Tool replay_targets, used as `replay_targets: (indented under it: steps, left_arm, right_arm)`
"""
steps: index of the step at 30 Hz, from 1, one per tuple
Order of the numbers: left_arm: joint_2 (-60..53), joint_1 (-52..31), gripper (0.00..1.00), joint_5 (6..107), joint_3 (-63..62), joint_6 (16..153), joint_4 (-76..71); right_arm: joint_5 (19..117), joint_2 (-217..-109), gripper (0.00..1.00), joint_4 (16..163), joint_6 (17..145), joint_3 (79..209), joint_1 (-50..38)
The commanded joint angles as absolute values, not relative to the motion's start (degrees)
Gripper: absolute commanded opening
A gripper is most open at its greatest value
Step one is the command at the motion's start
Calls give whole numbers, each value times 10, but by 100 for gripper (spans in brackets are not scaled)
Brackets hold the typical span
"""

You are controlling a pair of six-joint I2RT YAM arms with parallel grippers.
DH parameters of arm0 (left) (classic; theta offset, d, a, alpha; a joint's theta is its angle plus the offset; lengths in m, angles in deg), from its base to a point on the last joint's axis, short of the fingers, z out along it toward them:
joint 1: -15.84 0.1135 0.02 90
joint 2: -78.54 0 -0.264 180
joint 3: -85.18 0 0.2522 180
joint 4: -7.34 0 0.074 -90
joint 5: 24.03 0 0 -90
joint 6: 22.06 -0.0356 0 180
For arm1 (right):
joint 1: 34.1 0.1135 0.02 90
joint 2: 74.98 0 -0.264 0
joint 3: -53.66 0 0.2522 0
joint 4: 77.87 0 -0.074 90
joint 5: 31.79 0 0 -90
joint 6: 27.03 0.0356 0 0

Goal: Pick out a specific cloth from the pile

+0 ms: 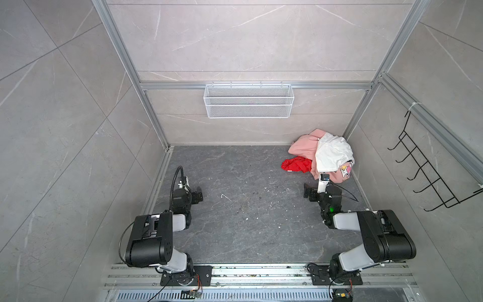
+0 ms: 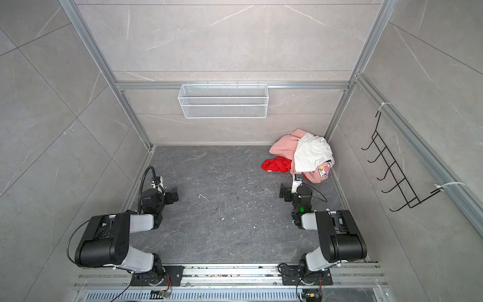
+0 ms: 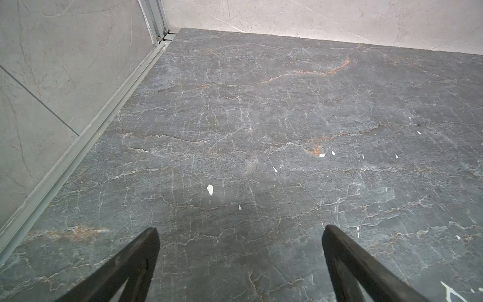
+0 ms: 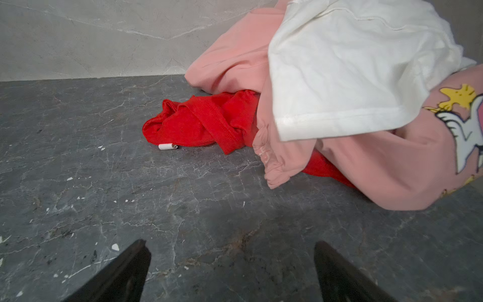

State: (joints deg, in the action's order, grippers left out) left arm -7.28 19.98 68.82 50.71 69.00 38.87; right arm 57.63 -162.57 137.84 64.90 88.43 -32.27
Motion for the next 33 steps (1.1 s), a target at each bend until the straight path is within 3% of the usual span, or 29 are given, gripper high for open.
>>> replay_targets:
  steps: [1,33]
  left_arm:
    - [-73,201,100,685,505,693,413]
    - [-73,200,100,685,505,693,413]
  right_arm:
    - [585,-1624,100,1374,655,892,-328]
    - [588,-1622,100,1385,654,885,-330]
